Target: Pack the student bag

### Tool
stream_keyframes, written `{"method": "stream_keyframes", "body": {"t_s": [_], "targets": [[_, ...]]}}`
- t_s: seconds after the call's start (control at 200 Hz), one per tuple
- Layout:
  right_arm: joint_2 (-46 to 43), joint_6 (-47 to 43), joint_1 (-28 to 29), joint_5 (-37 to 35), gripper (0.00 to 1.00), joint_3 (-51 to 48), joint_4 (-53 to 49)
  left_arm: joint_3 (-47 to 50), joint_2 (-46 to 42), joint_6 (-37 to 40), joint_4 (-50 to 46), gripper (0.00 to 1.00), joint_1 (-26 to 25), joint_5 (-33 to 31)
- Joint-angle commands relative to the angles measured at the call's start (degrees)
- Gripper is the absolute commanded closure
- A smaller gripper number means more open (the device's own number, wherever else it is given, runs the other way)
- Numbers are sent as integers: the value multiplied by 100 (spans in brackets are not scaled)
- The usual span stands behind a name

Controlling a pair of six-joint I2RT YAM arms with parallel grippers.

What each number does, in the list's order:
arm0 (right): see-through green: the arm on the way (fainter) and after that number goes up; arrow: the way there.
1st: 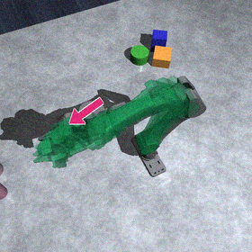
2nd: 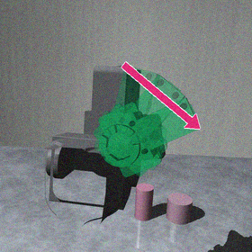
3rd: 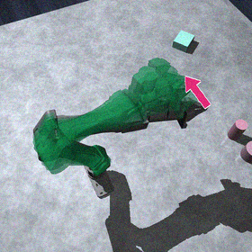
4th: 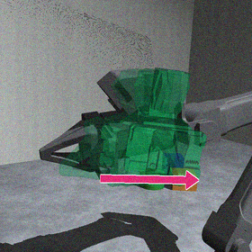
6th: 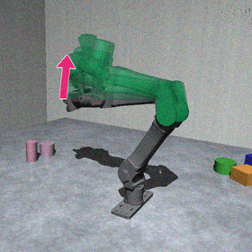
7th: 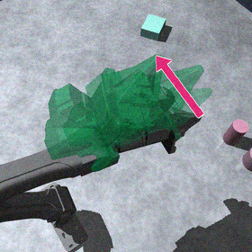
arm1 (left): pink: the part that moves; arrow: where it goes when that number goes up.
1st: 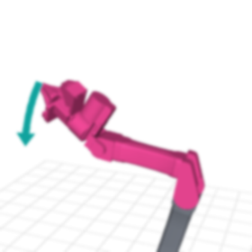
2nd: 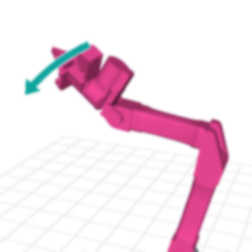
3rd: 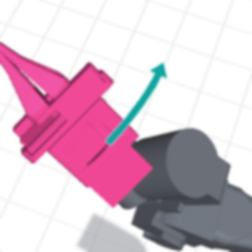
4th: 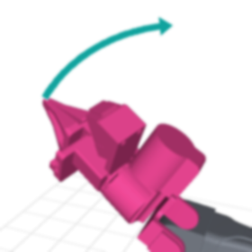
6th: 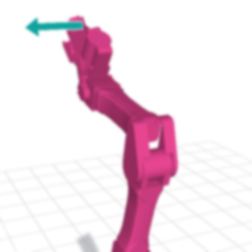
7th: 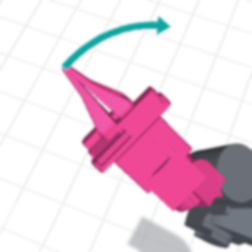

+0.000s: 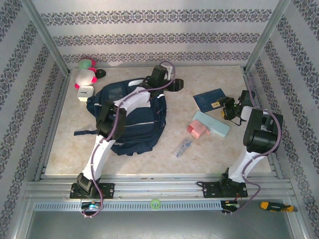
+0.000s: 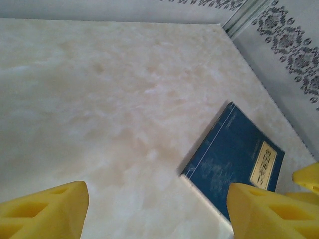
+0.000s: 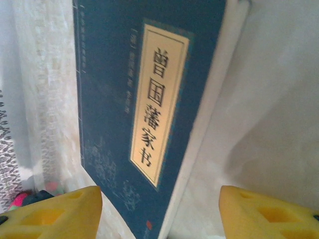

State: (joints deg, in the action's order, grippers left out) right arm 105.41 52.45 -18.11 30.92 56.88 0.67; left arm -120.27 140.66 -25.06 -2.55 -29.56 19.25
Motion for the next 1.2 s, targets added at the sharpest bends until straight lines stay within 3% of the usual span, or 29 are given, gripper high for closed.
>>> {"method": "stream_keyframes", "body": {"t_s": [0.0,0.18,0.405,0.61,0.979,1.194], "targets": [[204,38,84,-90,37,262,124,-1038,729,-550,-130,27,-242,-43],[485,-40,113,-162,38,535,-38,-2264,1788,-957,-178,27,-458,-236],[836,-230,141,-319,38,818,-303,-2586,2304,-1104,223,27,-627,-575],[1208,-609,207,-385,41,1308,-641,-3024,2739,-1186,350,30,-749,-385],[2050,-1240,498,-97,45,2582,-946,-3046,2698,-821,-461,41,-827,-138],[2363,-1376,761,120,48,3141,-1014,-2889,2480,-655,-682,44,-815,484]]}}
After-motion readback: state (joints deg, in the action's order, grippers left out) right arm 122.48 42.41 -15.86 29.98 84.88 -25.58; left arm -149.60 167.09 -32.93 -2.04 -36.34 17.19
